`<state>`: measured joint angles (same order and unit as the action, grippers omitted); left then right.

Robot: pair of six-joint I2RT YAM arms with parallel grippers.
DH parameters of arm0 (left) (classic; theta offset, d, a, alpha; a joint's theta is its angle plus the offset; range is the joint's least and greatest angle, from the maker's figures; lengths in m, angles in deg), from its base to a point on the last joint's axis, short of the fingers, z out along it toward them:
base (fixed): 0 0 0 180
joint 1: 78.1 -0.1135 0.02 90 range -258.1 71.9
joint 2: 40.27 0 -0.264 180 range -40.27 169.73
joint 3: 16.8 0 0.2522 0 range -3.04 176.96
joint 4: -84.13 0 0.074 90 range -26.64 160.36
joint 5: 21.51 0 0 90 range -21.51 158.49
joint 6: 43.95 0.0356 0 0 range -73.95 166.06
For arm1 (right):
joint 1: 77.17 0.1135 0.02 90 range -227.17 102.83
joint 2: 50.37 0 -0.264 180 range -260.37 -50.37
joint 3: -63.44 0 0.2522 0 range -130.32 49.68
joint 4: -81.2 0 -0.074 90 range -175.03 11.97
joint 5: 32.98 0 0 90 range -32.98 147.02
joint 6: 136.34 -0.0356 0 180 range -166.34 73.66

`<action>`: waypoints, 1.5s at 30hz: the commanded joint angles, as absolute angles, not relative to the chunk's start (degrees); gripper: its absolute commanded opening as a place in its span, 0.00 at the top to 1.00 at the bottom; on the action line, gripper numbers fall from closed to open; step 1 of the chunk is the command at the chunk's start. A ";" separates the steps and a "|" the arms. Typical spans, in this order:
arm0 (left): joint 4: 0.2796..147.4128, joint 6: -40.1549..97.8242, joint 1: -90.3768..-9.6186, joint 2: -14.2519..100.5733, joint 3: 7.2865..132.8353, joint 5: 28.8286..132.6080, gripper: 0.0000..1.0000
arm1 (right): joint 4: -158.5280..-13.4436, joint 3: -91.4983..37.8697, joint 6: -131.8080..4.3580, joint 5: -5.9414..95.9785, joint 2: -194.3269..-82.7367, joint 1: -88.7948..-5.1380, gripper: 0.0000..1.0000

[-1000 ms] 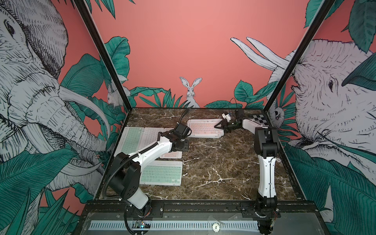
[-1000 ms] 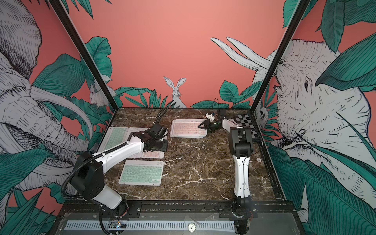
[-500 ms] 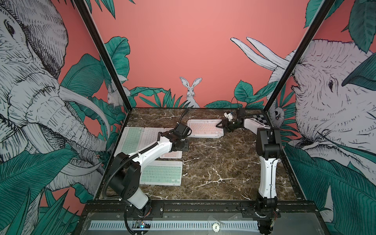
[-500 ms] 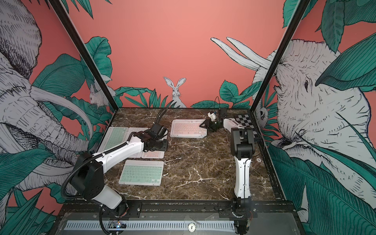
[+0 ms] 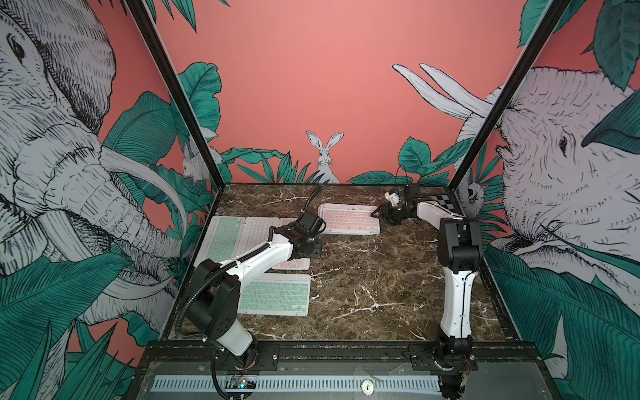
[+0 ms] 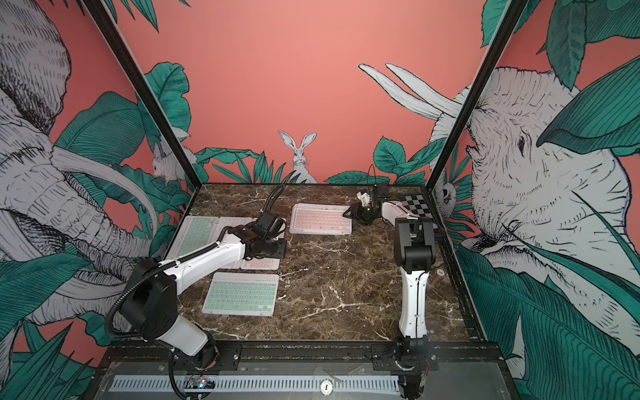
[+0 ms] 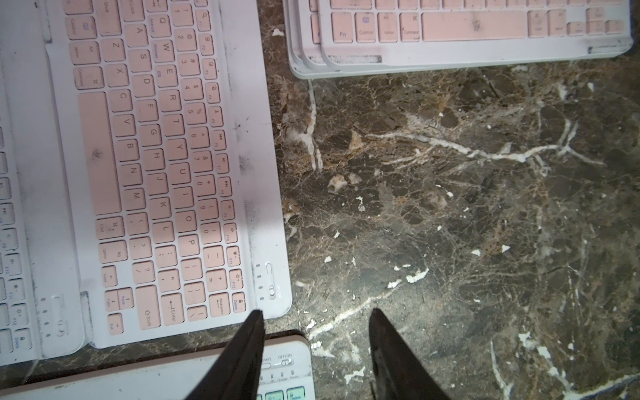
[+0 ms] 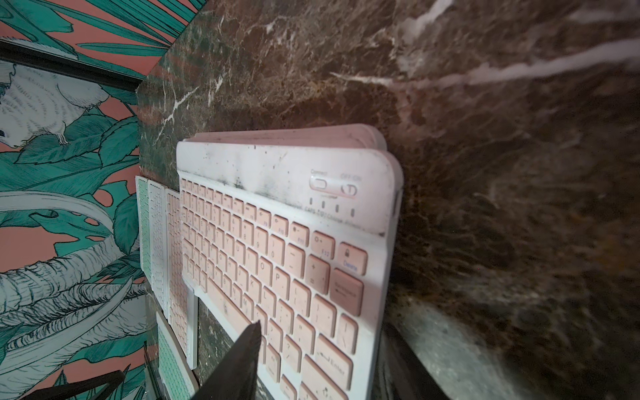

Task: Stack the numeric keypads
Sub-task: Place the numeric keypad at the numeric keypad, then move the numeric keypad to the center of the board.

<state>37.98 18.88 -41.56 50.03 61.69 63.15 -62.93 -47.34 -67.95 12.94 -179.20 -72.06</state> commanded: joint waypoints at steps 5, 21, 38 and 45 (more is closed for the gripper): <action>39.11 18.68 -41.97 48.50 60.16 63.79 0.49 | -62.27 -49.10 -68.44 14.10 -178.22 -69.98 0.46; 32.51 17.77 -41.95 43.60 57.48 62.99 0.49 | -59.13 -44.55 -64.14 22.00 -168.66 -69.85 0.44; 31.11 10.21 -35.26 36.52 39.68 62.63 0.49 | -78.43 -11.72 -74.42 23.44 -147.44 -65.03 0.43; 36.07 7.99 -31.57 42.01 39.00 64.07 0.49 | -79.05 -8.67 -74.64 22.92 -145.41 -63.36 0.43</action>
